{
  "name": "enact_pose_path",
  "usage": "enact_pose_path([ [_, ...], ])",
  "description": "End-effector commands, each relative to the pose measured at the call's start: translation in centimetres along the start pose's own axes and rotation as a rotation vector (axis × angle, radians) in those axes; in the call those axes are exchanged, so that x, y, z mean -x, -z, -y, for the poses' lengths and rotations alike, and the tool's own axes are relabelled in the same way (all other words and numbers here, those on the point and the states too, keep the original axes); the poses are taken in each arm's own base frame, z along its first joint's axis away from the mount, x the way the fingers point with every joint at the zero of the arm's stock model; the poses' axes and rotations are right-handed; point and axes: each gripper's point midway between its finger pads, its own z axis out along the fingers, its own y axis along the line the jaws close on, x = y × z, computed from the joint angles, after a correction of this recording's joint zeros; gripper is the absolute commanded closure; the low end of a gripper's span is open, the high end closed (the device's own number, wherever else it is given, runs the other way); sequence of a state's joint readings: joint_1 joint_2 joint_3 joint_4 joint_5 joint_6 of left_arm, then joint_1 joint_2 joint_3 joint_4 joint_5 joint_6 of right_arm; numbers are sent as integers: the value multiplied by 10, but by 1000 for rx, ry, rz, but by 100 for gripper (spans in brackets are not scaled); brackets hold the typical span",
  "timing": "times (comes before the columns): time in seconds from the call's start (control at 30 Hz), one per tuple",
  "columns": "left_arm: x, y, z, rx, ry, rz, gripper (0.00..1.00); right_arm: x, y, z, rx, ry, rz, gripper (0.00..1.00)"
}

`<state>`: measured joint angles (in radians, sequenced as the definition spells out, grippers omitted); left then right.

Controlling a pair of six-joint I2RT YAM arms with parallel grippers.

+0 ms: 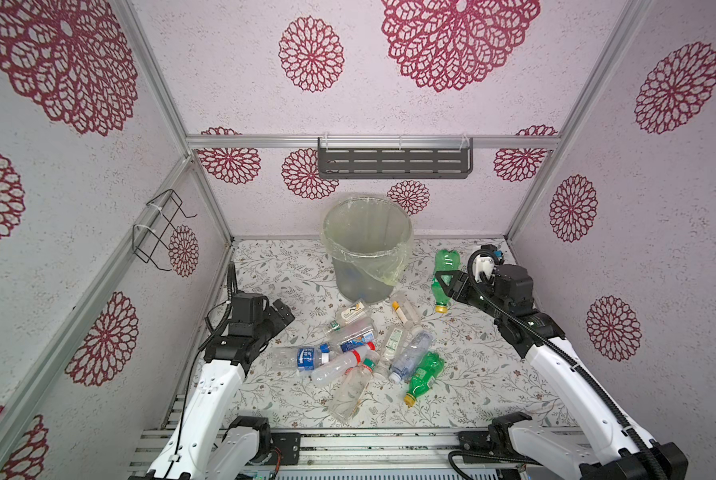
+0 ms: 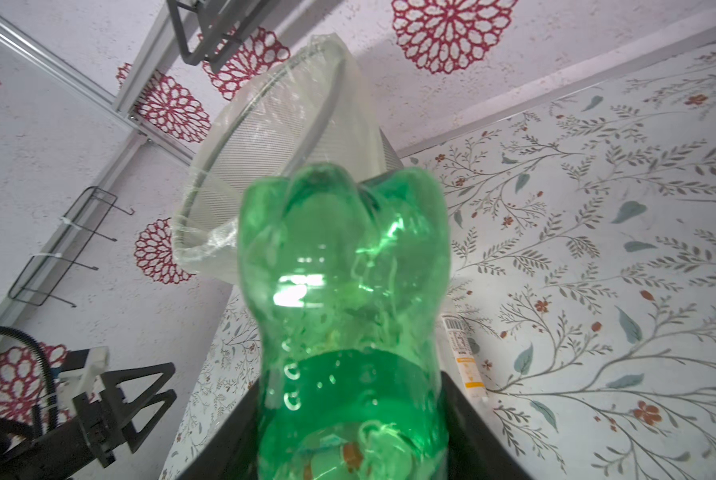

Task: Throw the plastic bottles in the bin
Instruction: 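Lift the green soda bottle off the table with the right gripper, then carry the green soda bottle with the right gripper over the bin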

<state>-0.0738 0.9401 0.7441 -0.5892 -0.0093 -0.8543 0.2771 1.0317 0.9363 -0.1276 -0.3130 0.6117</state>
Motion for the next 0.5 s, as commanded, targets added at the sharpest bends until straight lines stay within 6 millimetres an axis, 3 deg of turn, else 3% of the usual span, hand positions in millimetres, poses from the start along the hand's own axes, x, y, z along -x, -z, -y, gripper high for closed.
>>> enact_pose_path([
  [0.0,5,2,-1,-8,22,30,3,33,17,-41,144,36,102,44],
  [0.17,4,1,-6,4,35,37,3,31,25,-47,190,61,127,44],
  [0.47,3,1,-12,12,50,58,3,15,40,-38,189,71,155,44],
])
